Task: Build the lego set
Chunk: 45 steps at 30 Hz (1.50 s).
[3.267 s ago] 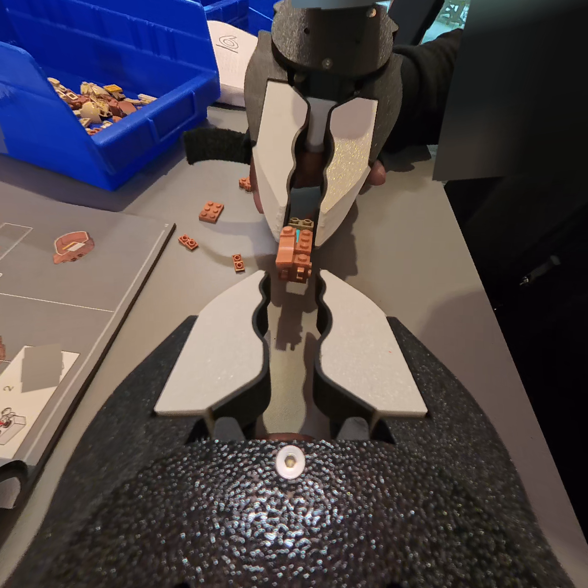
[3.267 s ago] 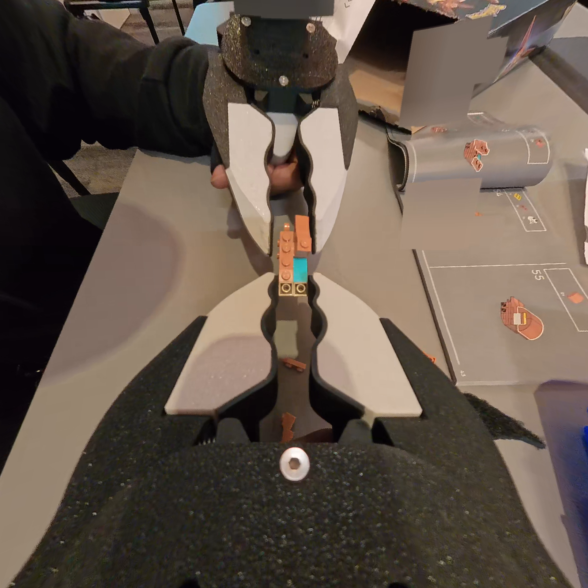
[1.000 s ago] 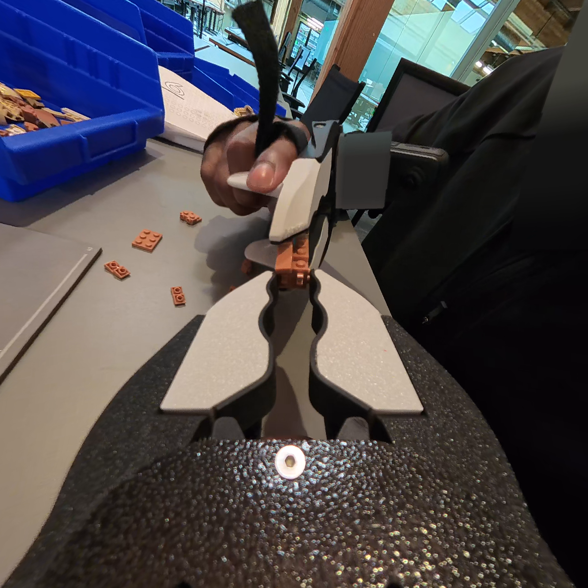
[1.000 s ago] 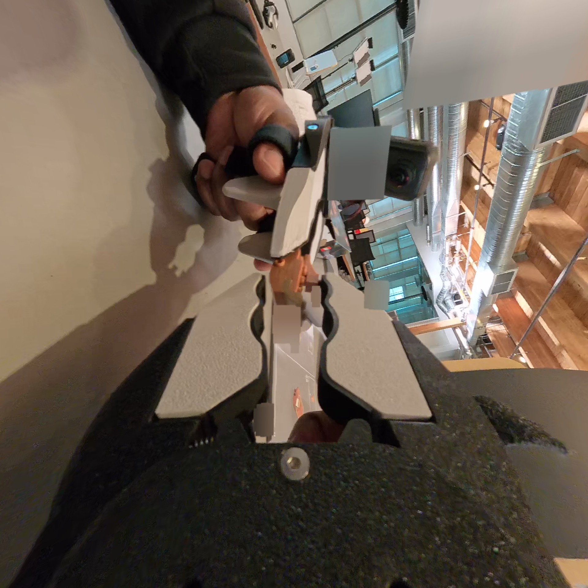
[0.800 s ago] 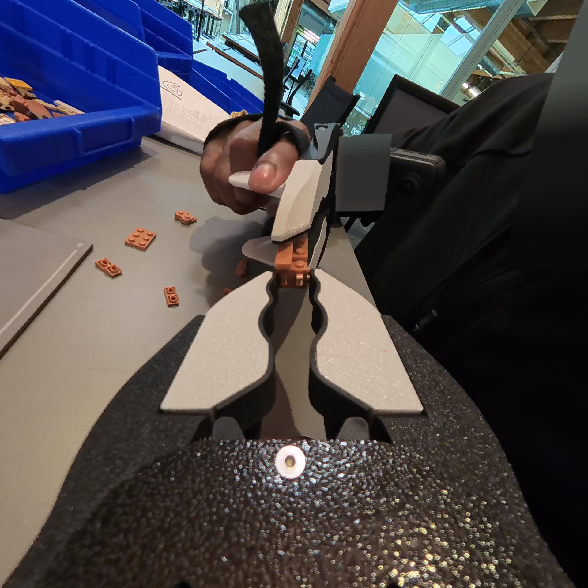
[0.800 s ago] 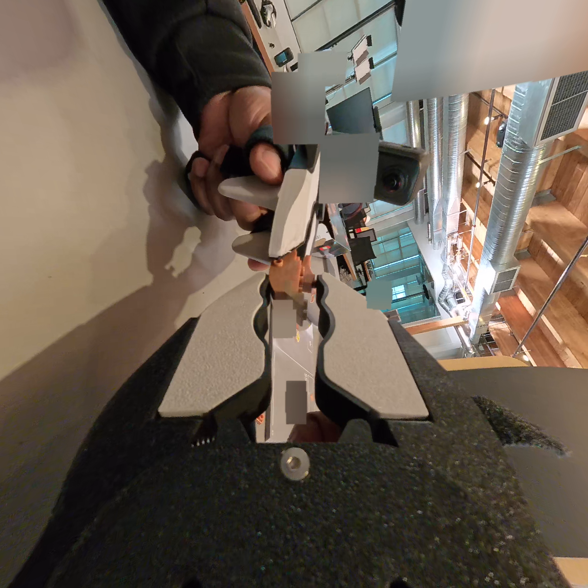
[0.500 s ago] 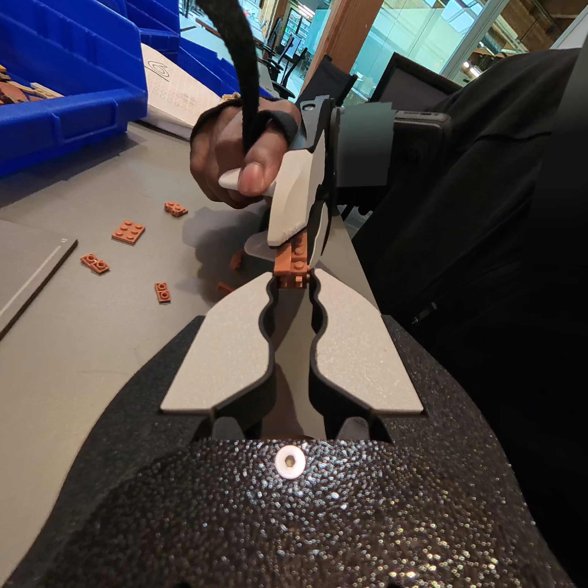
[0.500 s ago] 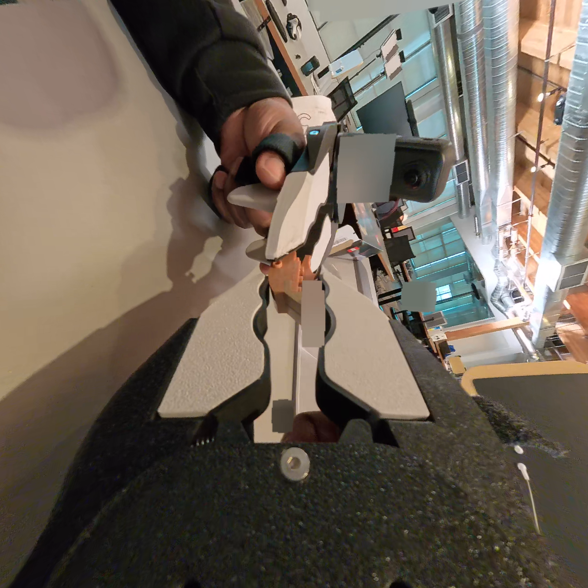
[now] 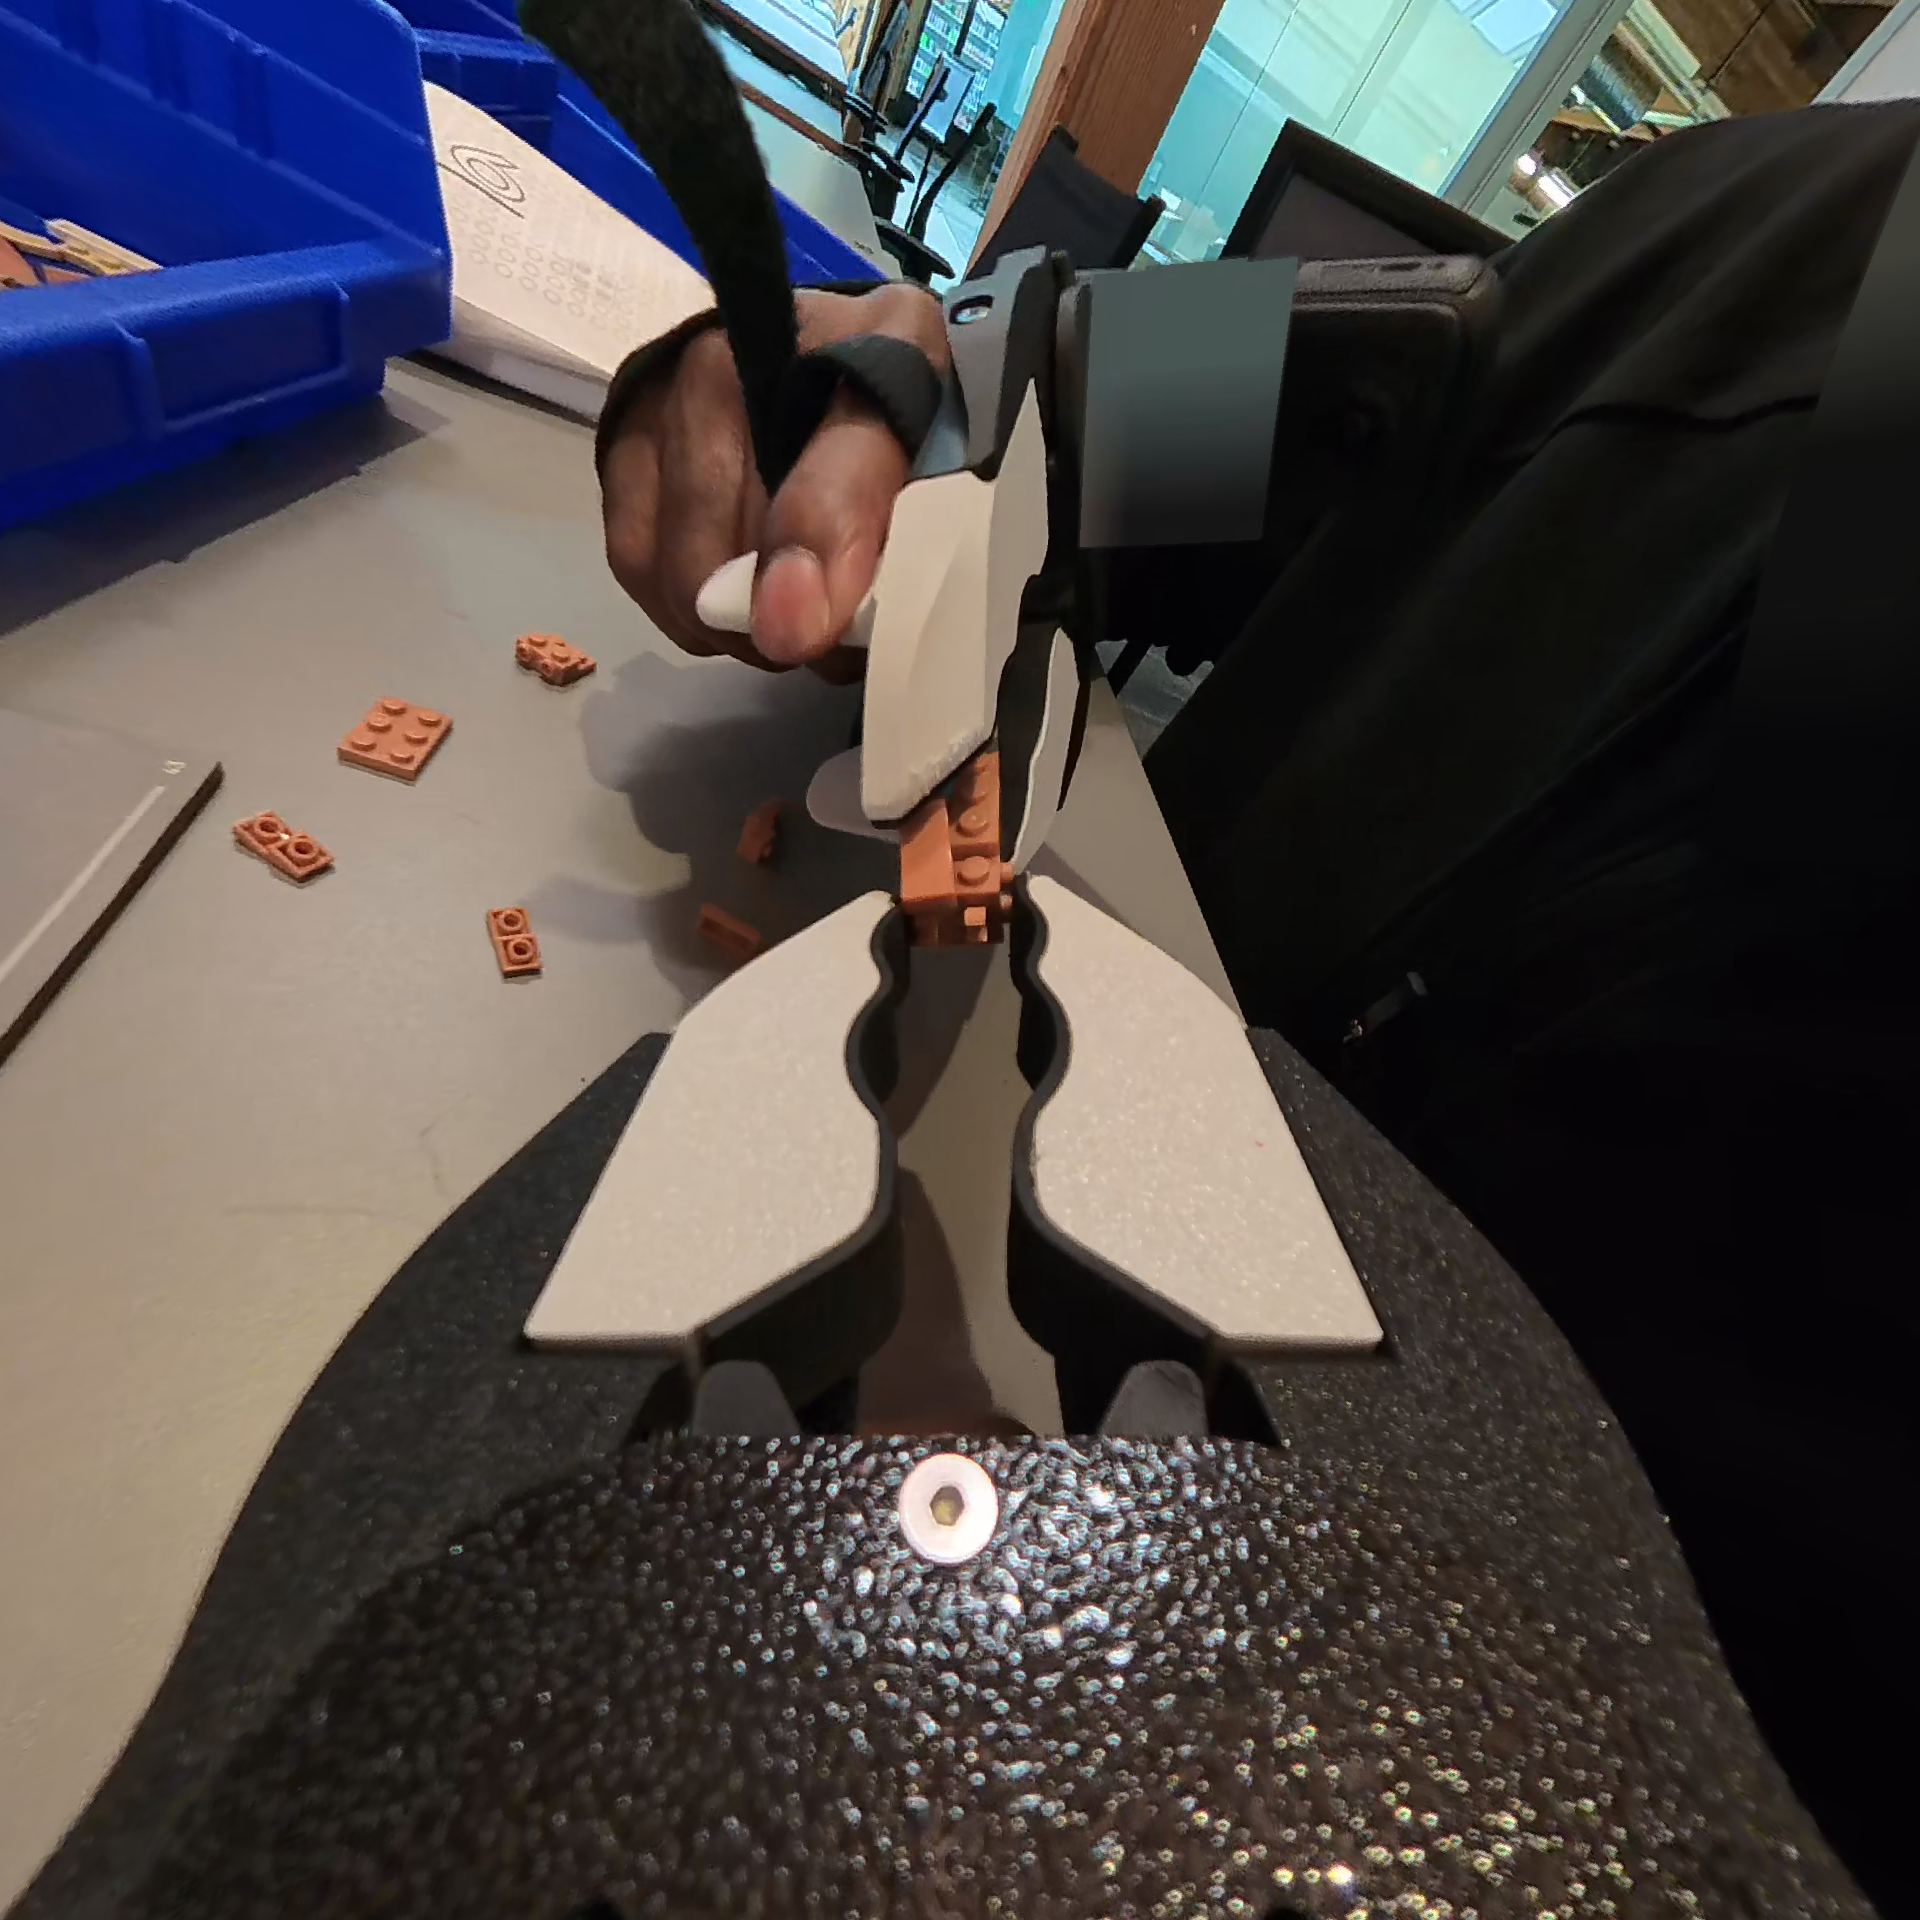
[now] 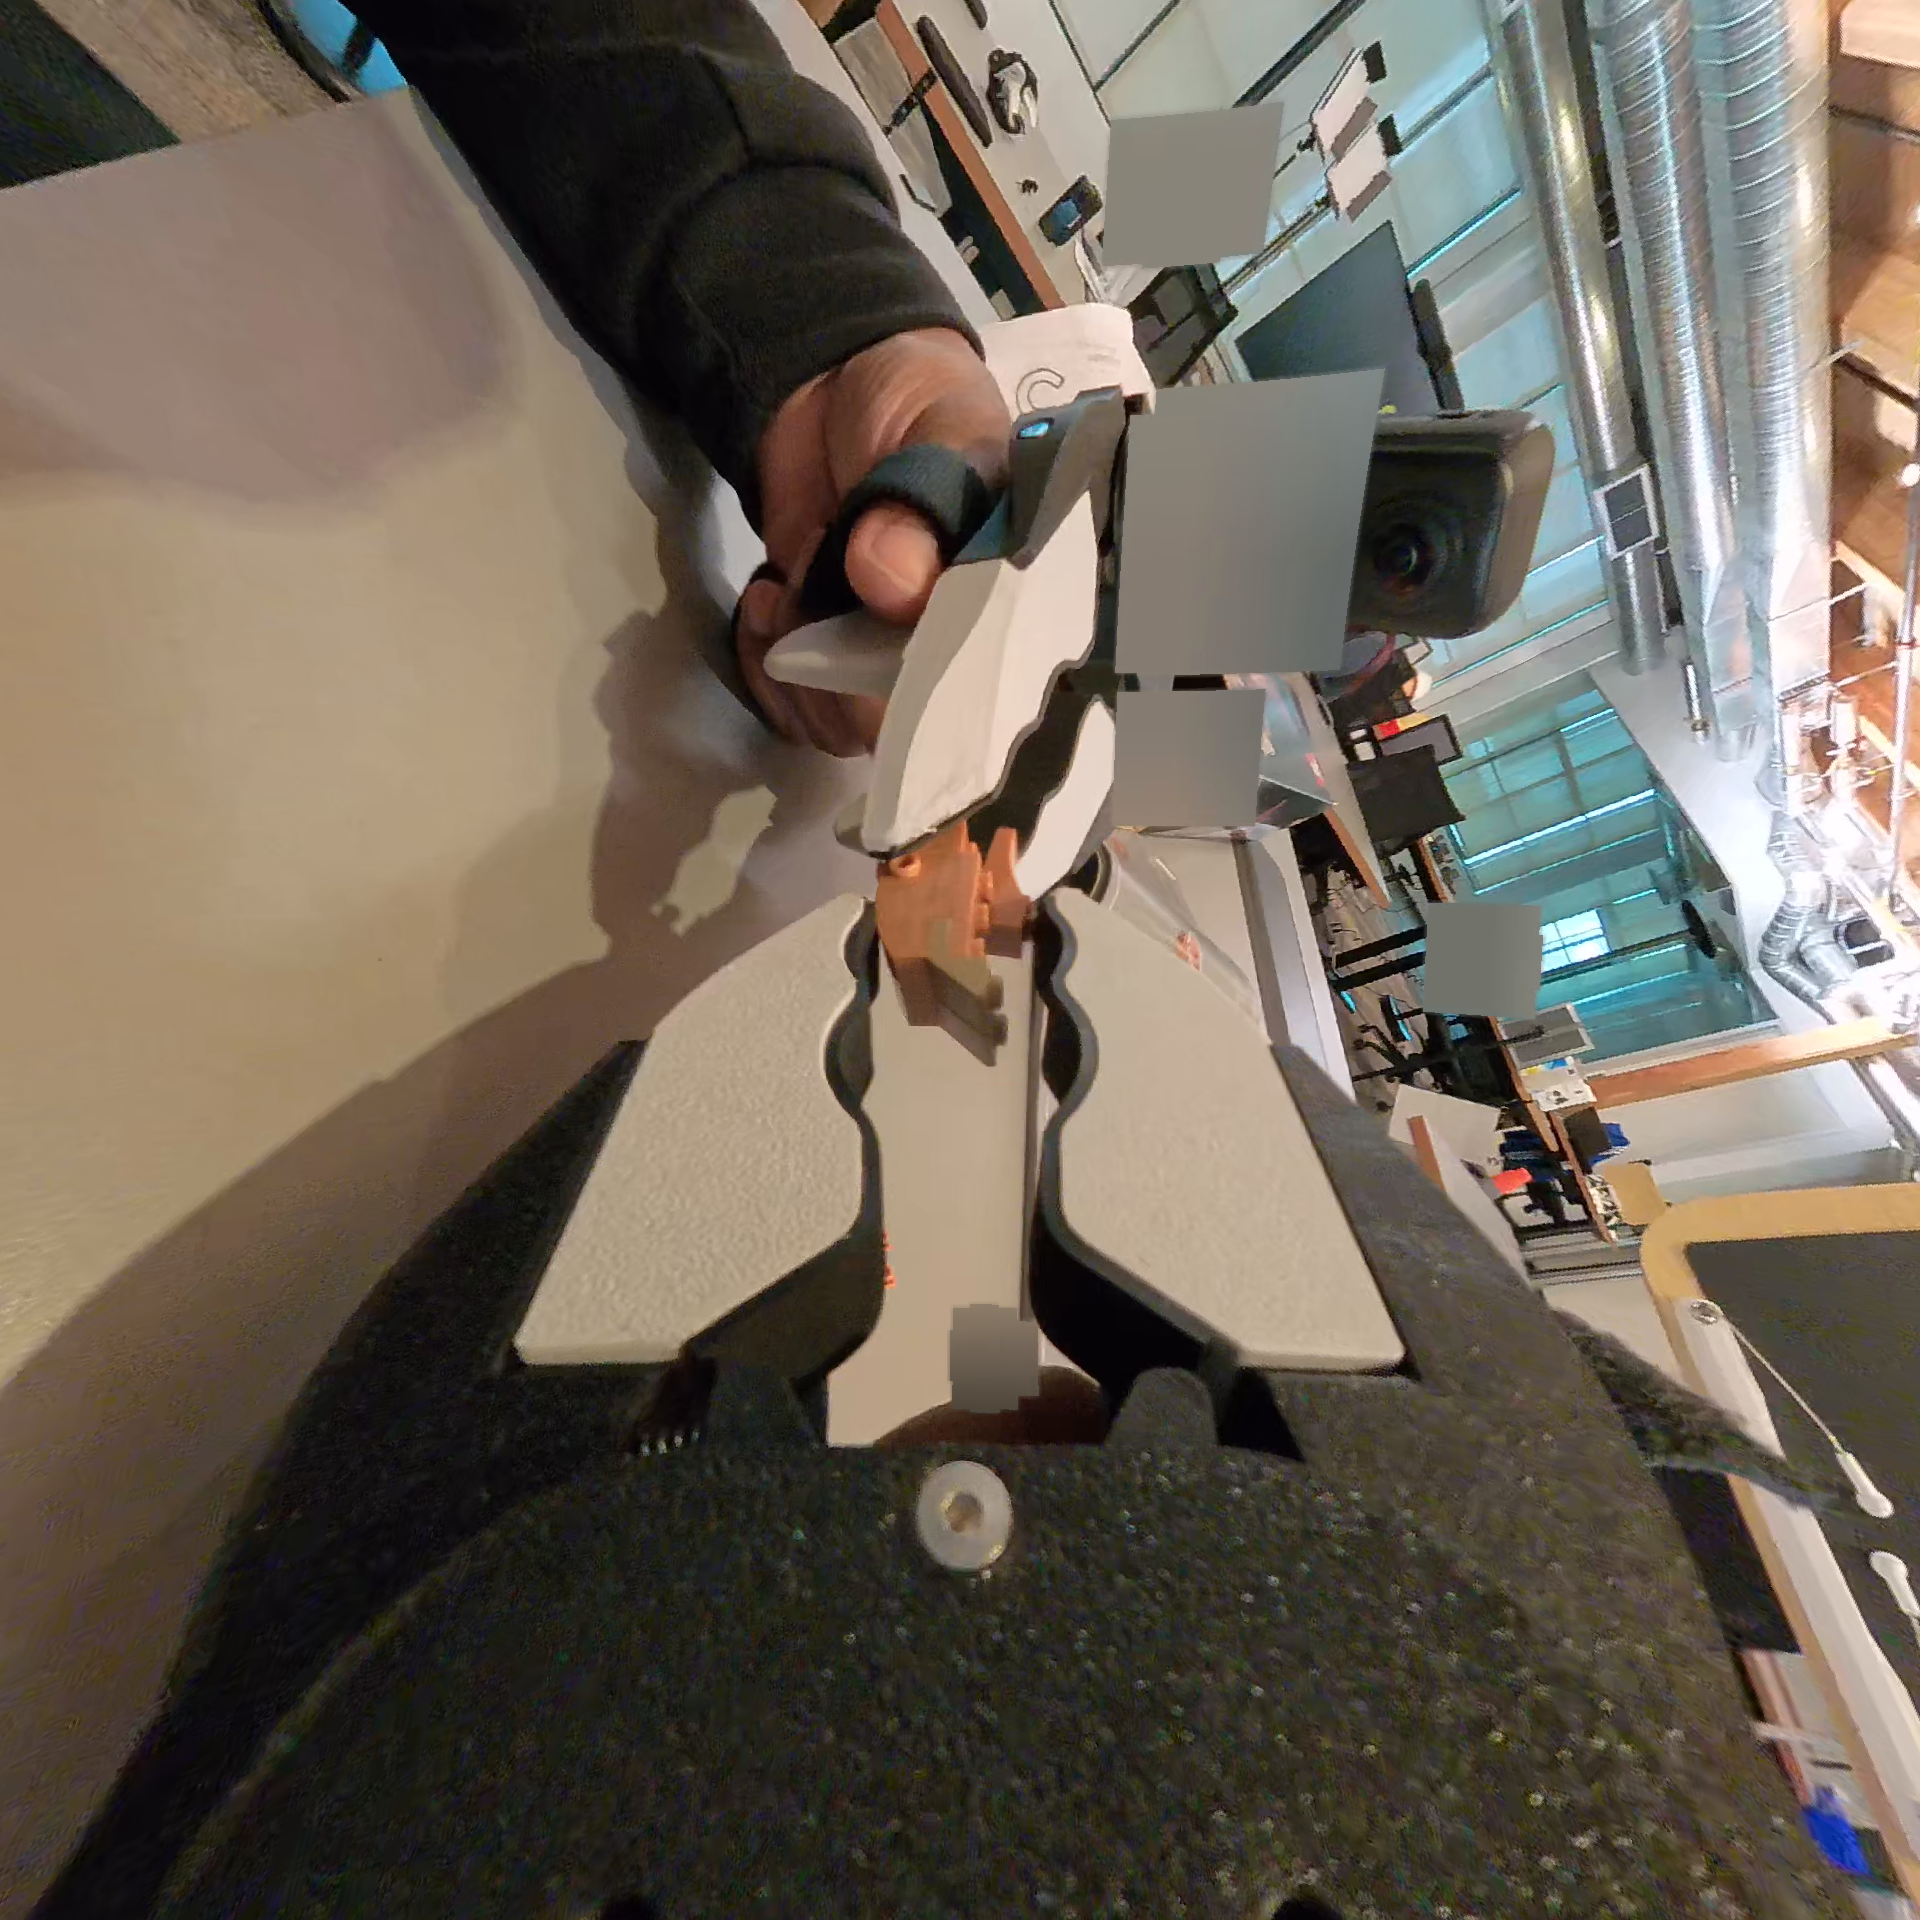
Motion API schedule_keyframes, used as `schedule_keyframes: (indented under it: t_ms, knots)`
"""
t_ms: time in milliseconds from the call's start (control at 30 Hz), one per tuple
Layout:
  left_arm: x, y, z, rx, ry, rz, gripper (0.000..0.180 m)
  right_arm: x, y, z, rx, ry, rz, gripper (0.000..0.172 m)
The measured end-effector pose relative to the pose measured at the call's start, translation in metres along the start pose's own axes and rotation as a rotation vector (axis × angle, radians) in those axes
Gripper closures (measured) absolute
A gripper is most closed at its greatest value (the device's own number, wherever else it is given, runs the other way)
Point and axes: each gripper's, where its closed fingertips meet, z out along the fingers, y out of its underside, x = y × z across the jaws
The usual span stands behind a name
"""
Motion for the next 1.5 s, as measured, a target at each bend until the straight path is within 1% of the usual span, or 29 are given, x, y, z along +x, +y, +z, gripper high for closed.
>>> schedule_keyframes:
  t_ms: [300, 500, 633, 733, 1033, 1333, 1500]
  knots:
    - [0.000, 0.005, 0.002, -0.033, 0.006, -0.016, 0.163, -0.006, 0.001, 0.000, -0.014, -0.059, 0.035, 0.143]
    - [-0.004, 0.010, 0.004, -0.069, -0.030, -0.019, 0.163, -0.010, 0.005, 0.001, -0.089, -0.086, -0.008, 0.142]
    - [-0.002, 0.013, 0.007, -0.098, -0.039, -0.002, 0.163, -0.018, 0.007, 0.003, -0.131, -0.117, -0.037, 0.135]
    - [-0.003, 0.013, 0.007, -0.094, -0.043, -0.013, 0.163, -0.015, 0.009, 0.004, -0.150, -0.086, -0.075, 0.140]
    - [-0.003, 0.014, 0.007, -0.096, -0.037, -0.021, 0.163, -0.018, 0.009, 0.004, -0.134, -0.119, -0.006, 0.141]
    - [-0.003, 0.017, 0.009, -0.118, -0.039, -0.022, 0.163, -0.021, 0.011, 0.003, -0.148, -0.145, -0.011, 0.142]
    - [-0.005, 0.012, 0.007, -0.075, -0.044, -0.041, 0.162, -0.014, 0.012, 0.004, -0.154, -0.081, -0.027, 0.142]
